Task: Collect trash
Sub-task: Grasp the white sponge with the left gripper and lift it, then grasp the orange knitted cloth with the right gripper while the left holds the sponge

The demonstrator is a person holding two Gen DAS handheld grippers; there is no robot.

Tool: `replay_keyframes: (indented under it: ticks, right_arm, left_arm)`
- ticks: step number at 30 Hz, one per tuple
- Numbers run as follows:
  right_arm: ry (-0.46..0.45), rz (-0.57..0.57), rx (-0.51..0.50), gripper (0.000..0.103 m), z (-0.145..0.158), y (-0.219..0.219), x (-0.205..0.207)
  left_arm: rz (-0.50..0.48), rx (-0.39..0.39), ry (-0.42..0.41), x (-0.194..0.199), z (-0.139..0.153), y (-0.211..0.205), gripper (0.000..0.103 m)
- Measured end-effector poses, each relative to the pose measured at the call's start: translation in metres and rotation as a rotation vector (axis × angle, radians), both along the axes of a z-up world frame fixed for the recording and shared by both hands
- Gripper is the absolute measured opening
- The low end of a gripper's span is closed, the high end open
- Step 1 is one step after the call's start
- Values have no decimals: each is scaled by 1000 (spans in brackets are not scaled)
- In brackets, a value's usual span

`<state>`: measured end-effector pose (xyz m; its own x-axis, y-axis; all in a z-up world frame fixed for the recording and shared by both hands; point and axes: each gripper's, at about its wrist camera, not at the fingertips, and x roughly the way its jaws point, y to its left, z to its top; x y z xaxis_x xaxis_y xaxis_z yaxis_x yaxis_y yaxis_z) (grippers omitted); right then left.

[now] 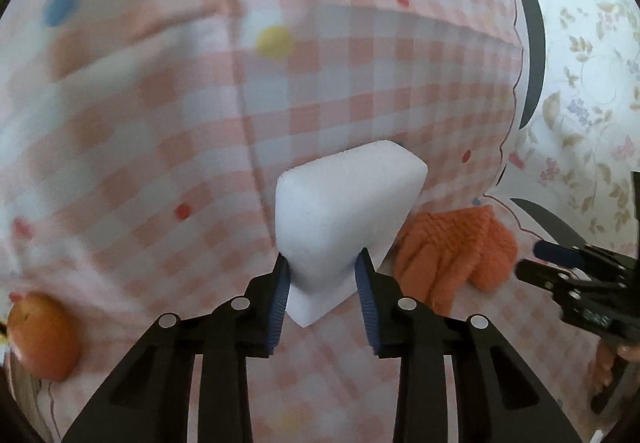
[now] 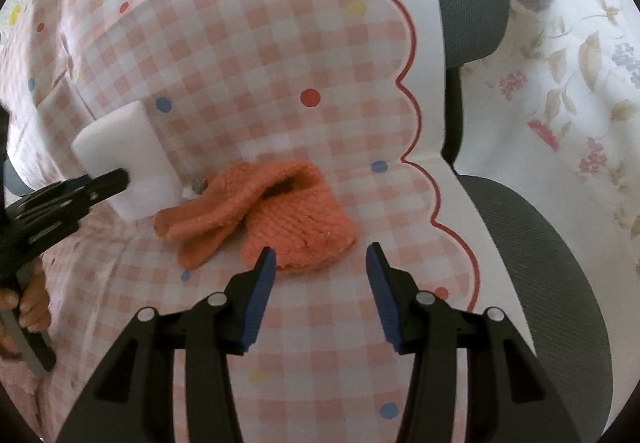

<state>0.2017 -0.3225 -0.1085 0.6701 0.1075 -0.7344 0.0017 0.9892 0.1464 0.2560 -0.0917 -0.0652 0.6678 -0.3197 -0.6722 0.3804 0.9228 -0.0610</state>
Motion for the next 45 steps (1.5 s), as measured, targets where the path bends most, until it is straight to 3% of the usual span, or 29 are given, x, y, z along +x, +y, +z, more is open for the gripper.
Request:
replay_keyframes:
  ticks: [2,9,12,14,21,28,32,36,45]
  right_arm:
    - [2,-1,7,65,-2,-1,7]
    - [45,3,112,63,-16,-6,45]
    - [68,21,132,47,-19,0,46]
    - [49,31,152,15,-14,4,36]
    - [-87,89,72,13,43,35,-42]
    - [-208,51,11,13,101,41,-124]
    - [-234,28,-10,13,109,40,-166]
    - [-243,18,29,13,114,35,-209]
    - [-271,-43,26,13,120,28,-287]
  left_arm:
    - [22,-14,-3,-12,4,9,33]
    - [82,-31,2,-42,15,27,34]
    - [115,-32,12,-55,16,31,34]
    - [126,-28,14,-62,17,30,34]
    - [133,-53,1,-109,33,37,34]
    - [103,-97,-60,-173,66,41,34]
    - [65,-102,-75,-210,77,36,34]
    - [37,-120,-64,-247,80,31,34]
    - [60,-71,-116,-304,74,25,34]
